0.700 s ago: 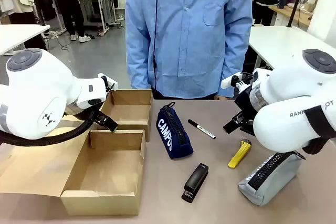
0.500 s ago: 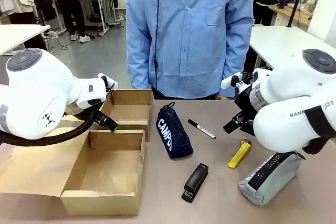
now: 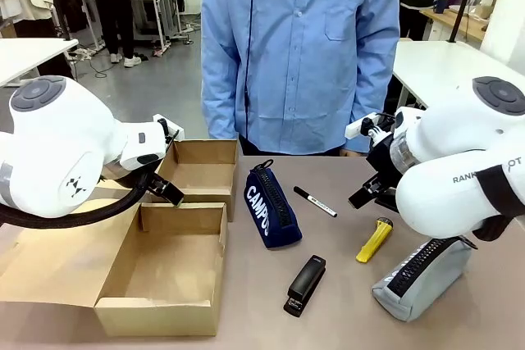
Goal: Place items inside the box.
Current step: Pick up a Pencil pouch or Stapler and place it inside the Mailer Box closest to the robot.
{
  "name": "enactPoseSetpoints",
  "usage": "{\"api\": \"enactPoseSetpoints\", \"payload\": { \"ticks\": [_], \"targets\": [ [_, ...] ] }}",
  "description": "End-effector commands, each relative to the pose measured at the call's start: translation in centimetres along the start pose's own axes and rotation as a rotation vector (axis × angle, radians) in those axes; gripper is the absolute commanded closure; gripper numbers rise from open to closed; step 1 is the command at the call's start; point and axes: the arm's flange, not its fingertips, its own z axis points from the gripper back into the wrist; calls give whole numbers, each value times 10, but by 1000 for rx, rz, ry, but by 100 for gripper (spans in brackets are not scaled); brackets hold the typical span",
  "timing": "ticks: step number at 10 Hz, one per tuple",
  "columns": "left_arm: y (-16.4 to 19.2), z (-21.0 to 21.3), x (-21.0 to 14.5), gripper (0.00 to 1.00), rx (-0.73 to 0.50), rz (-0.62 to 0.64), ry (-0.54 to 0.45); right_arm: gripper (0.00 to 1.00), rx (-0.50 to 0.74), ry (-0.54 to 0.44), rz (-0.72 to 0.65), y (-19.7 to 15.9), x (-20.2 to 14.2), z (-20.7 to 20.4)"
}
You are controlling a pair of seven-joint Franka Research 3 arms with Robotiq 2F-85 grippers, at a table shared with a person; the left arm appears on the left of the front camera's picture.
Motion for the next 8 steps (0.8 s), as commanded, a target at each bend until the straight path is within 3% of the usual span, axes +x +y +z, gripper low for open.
{"api": "enactPoseSetpoints", "payload": {
  "ticks": [1,6,7,8],
  "targets": [
    [0,0,0,0,0,0,0,0,0,0,-1,0,0,0],
    [0,0,0,0,0,0,0,0,0,0,0,0,0,0],
    [1,27,-7,0,-102,-45,-35,0,61,14,-38,-12,2,23],
    [7,58,-10,0,-114,-11,35,0,75,78,-130,-30,4,54]
  ]
}}
